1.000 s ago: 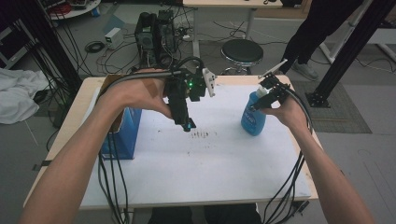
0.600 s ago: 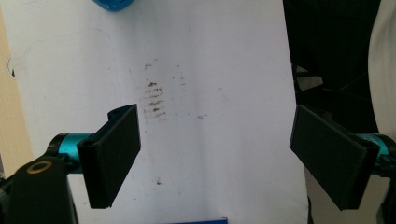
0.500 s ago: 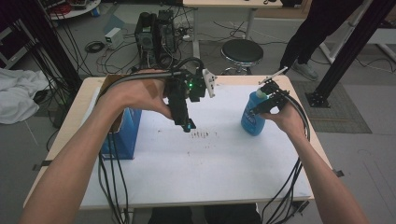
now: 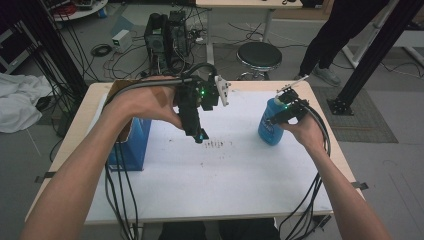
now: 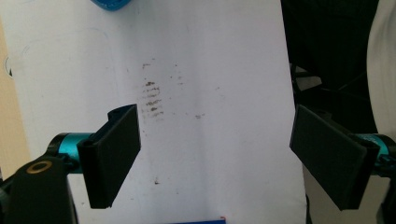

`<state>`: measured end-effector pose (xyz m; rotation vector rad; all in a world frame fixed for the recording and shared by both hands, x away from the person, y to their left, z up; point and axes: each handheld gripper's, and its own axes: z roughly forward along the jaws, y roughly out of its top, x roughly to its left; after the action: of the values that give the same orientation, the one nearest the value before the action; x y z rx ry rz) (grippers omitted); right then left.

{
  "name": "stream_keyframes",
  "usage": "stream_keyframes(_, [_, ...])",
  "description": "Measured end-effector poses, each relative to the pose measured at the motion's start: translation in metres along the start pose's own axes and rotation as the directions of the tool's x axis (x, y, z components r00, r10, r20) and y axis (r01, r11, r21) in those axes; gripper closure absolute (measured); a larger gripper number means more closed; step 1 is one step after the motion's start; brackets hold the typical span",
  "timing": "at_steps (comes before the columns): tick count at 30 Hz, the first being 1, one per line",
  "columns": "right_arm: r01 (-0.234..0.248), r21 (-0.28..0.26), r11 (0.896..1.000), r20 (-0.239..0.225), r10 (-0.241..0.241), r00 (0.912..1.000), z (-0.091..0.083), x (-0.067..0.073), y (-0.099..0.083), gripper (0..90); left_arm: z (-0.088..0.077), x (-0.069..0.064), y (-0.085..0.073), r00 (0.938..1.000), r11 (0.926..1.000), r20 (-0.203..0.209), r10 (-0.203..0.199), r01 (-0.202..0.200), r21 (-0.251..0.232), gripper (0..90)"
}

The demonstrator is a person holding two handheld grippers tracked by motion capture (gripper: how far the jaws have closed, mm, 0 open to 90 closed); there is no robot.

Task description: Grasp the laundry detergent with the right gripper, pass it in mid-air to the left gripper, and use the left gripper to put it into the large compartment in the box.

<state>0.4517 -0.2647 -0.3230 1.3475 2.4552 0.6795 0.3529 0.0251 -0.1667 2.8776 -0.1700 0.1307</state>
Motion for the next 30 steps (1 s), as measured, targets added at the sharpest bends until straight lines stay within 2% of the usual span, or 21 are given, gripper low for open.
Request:
stream_keyframes(4, [-0.001,-0.010,1.000,0.000,0.001,1.0000,0.0018,0.0009,-0.0023,24.0,0.0005,-0.0007,0.0002,1.0000,1.0000,0.003,-0.002,0.002,-0.002,16.4])
stream_keyframes(5, [-0.006,-0.011,1.000,0.015,0.006,0.9999,0.0018,0.0020,-0.0023,24.1,0.0005,-0.0007,0.0002,1.0000,1.0000,0.003,-0.002,0.002,-0.002,16.4])
stream_keyframes(10, [-0.007,-0.021,1.000,0.007,0.007,1.0000,0.0018,0.0016,-0.0025,25.7,0.0019,-0.0015,0.0005,1.0000,1.0000,0.003,-0.003,0.003,-0.008,16.4])
stream_keyframes(13, [-0.010,-0.022,1.000,0.025,0.011,0.9996,0.0014,0.0024,-0.0028,27.4,0.0018,-0.0015,0.0006,1.0000,1.0000,0.004,-0.002,0.002,-0.009,16.4])
stream_keyframes(19, [-0.016,-0.036,0.999,0.015,0.016,0.9998,0.0006,0.0021,-0.0039,27.6,0.0012,-0.0015,0.0005,1.0000,1.0000,0.006,0.001,-0.001,-0.007,16.4])
stream_keyframes(23, [-0.033,-0.036,0.999,0.018,0.034,0.9993,0.0002,0.0032,-0.0043,31.5,0.0012,-0.0016,0.0006,1.0000,1.0000,0.004,0.001,-0.001,-0.002,16.4])
stream_keyframes(30, [-0.019,-0.048,0.999,0.031,0.020,0.9993,0.0024,0.0031,-0.0053,34.1,0.0012,-0.0021,0.0002,1.0000,1.0000,0.009,-0.002,0.002,-0.008,16.4])
